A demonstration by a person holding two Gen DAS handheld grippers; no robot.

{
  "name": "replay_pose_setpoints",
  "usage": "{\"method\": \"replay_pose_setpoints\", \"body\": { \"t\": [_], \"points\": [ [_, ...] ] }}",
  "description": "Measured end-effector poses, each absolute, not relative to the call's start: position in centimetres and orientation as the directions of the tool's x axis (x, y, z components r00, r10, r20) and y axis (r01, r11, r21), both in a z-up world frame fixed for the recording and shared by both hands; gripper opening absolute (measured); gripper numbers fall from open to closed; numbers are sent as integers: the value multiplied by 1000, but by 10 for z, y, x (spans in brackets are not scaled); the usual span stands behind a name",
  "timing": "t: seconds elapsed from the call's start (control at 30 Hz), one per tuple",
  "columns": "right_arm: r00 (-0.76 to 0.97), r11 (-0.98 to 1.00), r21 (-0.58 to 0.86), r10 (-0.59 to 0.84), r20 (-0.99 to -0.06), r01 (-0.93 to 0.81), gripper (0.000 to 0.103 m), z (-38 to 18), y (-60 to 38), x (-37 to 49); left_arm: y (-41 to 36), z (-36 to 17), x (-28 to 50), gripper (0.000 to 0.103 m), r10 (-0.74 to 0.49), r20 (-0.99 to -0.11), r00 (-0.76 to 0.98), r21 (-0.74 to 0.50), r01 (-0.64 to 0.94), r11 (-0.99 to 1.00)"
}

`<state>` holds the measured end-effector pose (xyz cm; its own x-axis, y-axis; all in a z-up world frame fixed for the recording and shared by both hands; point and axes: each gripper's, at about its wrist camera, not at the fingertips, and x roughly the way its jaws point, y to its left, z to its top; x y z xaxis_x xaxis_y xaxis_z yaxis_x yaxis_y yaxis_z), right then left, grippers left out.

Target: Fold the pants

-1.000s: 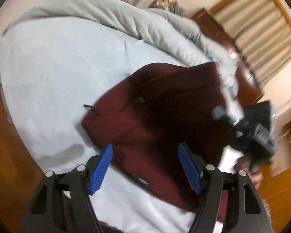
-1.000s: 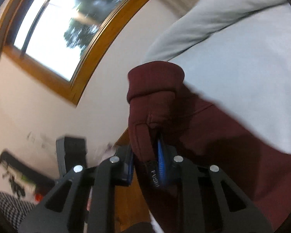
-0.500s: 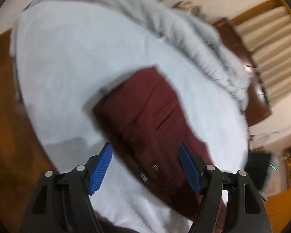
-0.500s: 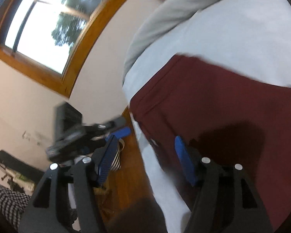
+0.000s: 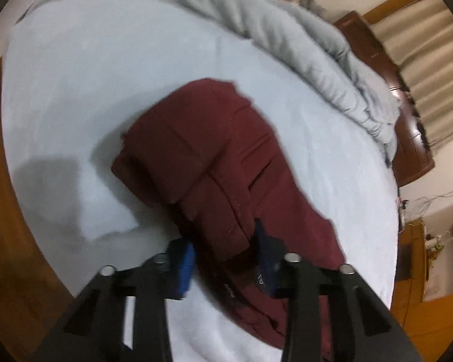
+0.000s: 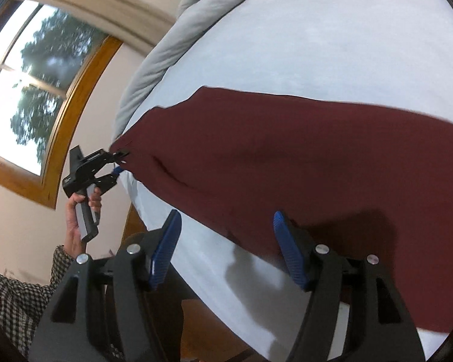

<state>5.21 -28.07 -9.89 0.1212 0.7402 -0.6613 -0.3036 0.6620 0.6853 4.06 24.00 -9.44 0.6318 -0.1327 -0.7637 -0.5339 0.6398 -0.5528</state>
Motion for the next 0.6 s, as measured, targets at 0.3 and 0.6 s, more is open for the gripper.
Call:
{"method": "replay_pose_setpoints", "body": {
  "t": [0.3, 0.6],
  "points": [
    [121, 675, 701, 734, -668, -230, 64, -122, -312, 42, 244, -129, 29, 30, -67, -861, 505, -416, -622, 663],
    [219, 680, 729, 725, -653, -79, 72, -108, -373, 27, 167, -53, 24, 53, 68, -803, 591, -357, -570, 740]
  ]
}}
